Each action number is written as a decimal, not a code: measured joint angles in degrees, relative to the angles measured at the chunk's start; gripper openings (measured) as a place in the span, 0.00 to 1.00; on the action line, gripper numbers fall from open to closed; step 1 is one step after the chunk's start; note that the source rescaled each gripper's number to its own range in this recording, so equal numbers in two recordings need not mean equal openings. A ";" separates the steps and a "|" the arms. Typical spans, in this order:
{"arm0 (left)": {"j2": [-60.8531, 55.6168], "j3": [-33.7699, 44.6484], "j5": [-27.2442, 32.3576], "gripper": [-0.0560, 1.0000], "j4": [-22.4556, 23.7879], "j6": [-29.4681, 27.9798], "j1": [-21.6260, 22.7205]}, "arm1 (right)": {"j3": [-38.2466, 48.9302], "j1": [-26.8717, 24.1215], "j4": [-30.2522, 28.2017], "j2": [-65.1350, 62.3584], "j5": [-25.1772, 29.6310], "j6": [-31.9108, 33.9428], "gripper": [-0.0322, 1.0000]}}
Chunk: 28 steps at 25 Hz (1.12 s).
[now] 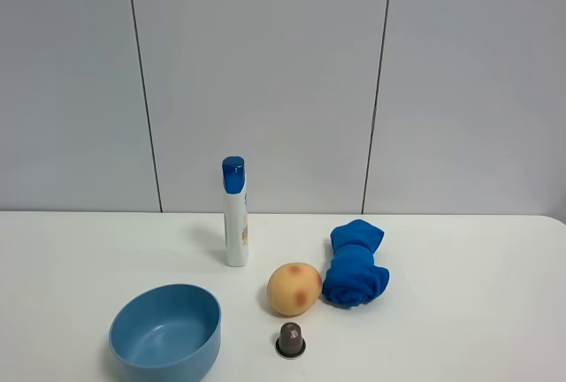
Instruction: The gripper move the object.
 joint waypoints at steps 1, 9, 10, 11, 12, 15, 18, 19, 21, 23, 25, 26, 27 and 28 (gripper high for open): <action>0.00 0.68 0.75 1.00 0.66 -0.36 0.00 | 0.00 0.00 0.00 0.00 0.00 0.00 1.00; -0.23 1.07 2.08 1.00 5.18 -1.38 0.00 | 0.00 0.00 0.00 0.00 0.00 0.00 1.00; -0.64 1.07 2.08 1.00 5.24 -1.37 0.00 | 0.00 0.00 0.00 0.00 0.00 0.00 1.00; -1.50 1.07 2.08 1.00 5.43 -1.48 -0.14 | 0.00 0.00 0.00 0.00 0.00 0.00 1.00; -2.69 1.08 2.08 1.00 5.49 -1.49 -0.49 | 0.00 0.00 0.00 0.00 0.00 0.00 1.00; -4.74 1.13 2.20 1.00 5.63 -1.49 -1.42 | 0.00 0.00 0.00 0.00 0.00 0.00 1.00; -4.95 1.13 2.27 1.00 5.96 -1.49 -2.74 | 0.00 0.00 0.00 0.00 0.00 0.00 1.00; -4.95 1.13 2.29 1.00 6.24 -1.49 -3.34 | 0.00 0.00 0.00 0.00 0.00 0.00 1.00; -4.95 1.13 2.34 1.00 6.56 -1.49 -4.59 | 0.00 0.00 0.00 0.00 0.00 0.00 1.00; -4.95 1.13 2.41 1.00 6.67 -1.49 -6.18 | 0.00 0.00 0.00 0.00 0.00 0.00 1.00; -4.95 1.13 2.45 1.00 6.80 -1.49 -7.61 | 0.00 0.00 0.00 0.00 0.00 0.00 1.00; -4.95 1.13 2.45 1.00 6.91 -1.49 -8.22 | 0.00 0.00 0.00 0.00 0.00 0.00 1.00; -4.95 1.13 2.45 1.00 6.97 -1.49 -8.62 | 0.00 0.00 0.00 0.00 0.00 0.00 1.00; -4.95 1.13 2.45 1.00 6.97 -1.49 -8.84 | 0.00 0.00 0.00 0.00 0.00 0.00 1.00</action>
